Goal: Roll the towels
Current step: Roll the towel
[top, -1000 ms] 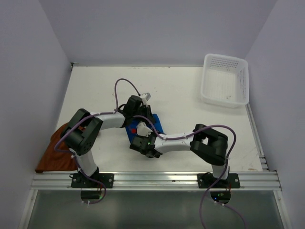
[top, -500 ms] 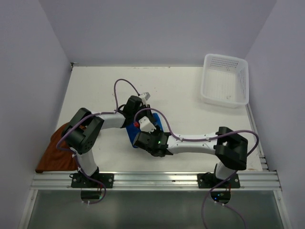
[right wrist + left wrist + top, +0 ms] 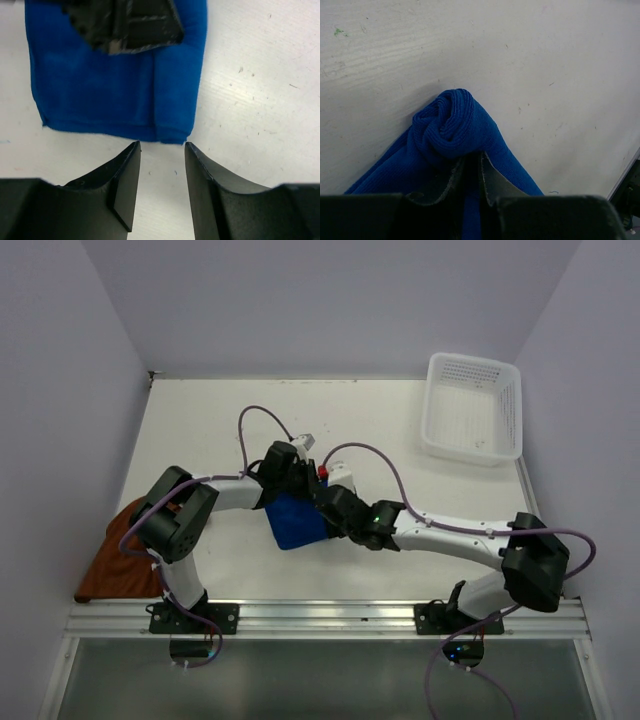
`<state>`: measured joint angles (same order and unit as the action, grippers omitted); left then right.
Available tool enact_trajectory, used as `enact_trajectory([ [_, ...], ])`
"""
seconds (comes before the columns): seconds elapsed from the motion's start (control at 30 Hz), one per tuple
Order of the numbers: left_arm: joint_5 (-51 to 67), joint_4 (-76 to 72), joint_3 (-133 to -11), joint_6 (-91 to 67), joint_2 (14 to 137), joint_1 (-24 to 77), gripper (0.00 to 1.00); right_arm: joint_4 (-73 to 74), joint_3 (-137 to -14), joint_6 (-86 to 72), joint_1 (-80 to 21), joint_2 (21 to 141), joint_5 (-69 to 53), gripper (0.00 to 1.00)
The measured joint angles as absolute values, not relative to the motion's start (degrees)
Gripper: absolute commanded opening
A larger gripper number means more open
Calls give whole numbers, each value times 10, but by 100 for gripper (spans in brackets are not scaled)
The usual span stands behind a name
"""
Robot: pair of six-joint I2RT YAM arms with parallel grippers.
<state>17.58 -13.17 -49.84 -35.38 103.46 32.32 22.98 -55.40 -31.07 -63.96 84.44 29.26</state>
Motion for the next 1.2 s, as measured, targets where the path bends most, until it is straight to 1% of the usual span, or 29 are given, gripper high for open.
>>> enact_trajectory([
  [0.1, 176, -133, -497, -354, 1034, 323, 17, 187, -518, -336, -566, 807, 225, 43],
  [0.17, 176, -135, -496, -354, 1033, 323, 17, 160, -497, -352, -521, 794, 187, 45],
  [0.33, 175, -137, -492, -354, 1030, 323, 17, 103, -452, -384, -454, 793, 86, 47],
  [0.53, 175, -141, -489, -354, 1029, 323, 16, 46, -424, -411, -418, 824, 6, 50],
  [0.8, 174, -141, -488, -354, 1027, 323, 16, 8, -424, -413, -413, 873, -29, 50],
  [1.03, 170, -141, -483, -354, 1022, 323, 16, -32, -421, -414, -412, 905, -56, 44],
  [1.2, 168, -142, -480, -355, 1019, 323, 16, -69, -407, -416, -412, 914, -71, 30],
])
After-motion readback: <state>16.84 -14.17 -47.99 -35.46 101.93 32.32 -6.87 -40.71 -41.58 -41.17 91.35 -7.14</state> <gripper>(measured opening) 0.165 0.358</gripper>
